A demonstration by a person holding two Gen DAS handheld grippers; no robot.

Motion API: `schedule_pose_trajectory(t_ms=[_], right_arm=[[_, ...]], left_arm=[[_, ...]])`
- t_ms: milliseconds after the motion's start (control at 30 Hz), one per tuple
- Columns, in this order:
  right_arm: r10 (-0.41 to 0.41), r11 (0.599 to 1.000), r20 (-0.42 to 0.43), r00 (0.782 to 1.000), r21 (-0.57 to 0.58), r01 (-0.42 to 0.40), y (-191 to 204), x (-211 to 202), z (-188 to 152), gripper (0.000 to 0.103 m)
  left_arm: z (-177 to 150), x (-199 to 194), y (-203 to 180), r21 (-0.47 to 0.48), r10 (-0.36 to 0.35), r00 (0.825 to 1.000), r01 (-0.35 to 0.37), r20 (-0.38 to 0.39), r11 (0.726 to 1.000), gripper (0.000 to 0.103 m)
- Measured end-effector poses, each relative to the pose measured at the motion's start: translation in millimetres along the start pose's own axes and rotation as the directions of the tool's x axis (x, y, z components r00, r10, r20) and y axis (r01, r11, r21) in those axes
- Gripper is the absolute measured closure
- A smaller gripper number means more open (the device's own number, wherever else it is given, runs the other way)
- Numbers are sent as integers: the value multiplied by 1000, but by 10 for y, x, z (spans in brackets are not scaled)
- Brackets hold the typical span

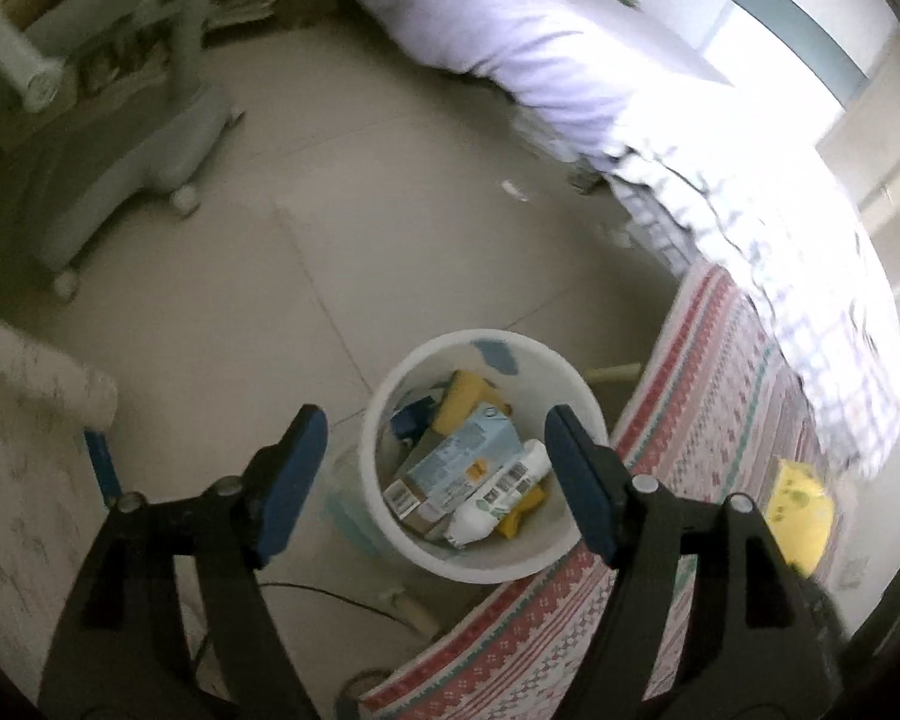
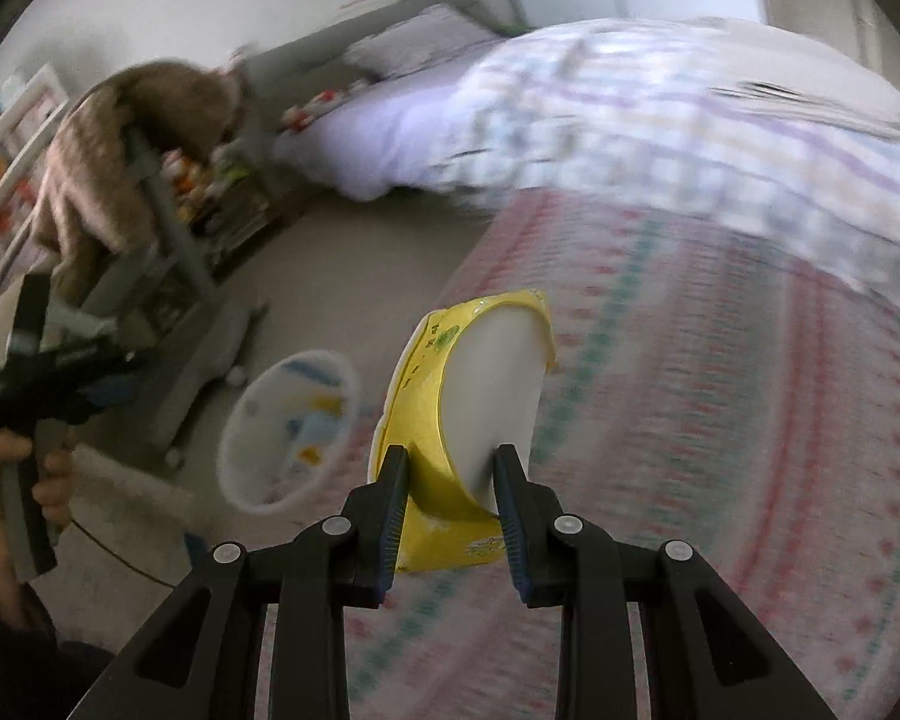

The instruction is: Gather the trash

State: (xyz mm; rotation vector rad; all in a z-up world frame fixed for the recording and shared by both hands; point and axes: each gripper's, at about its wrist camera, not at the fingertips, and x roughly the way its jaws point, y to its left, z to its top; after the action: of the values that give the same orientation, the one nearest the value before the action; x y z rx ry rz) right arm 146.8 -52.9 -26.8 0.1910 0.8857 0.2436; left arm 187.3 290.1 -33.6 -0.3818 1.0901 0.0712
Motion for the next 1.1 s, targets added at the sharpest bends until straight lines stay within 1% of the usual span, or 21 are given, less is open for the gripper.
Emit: schedule_pose_trajectory(t_ms=[100,333,367,433,533,600,667,733,867,1000,1100], right_arm=[[37,998,-2,999,-43,-37,381,234,70,73],[100,991,-34,994,-90,-102,1044,803,157,72],[101,990,-40,994,-92,-105,1093,864,157,70],[104,990,-47,994,-92,-108,1206,1021,160,69],[112,991,-62,992,-73,-116,1254,1185,152,65],[127,990,-71,989,-58,-131,1241,1218,120,64],[124,990,-69,990,-63,-129,1214,1205,63,59],[111,991,-74,991,-63,-116,1133,1154,10,59],[106,993,-83,991,-48,-110,925,909,-65,59],[105,990,-76,992,-82,-111,794,514,-180,55],[109,986,-66,992,-117,-116,714,147,-279,52]], left_arm=[[-3,-15,84,-47,-1,1000,0,-8,999,28],[38,-46,138,-71,1,1000,-1,7,997,28],[42,-47,143,-74,1,1000,0,7,997,28],[54,-47,162,-75,-4,1000,5,7,997,28],[51,-50,163,-75,-4,1000,5,7,997,28],[63,-48,159,-69,-6,1000,6,6,998,28],[59,-56,134,-62,-4,1000,5,8,998,28],[46,-79,102,-52,-2,1000,3,13,999,28],[-6,-105,-4,-31,-23,1000,23,4,999,28],[-103,-207,-138,-1,-29,1000,29,11,1000,28],[-277,-319,-282,35,-46,999,45,21,998,28]])
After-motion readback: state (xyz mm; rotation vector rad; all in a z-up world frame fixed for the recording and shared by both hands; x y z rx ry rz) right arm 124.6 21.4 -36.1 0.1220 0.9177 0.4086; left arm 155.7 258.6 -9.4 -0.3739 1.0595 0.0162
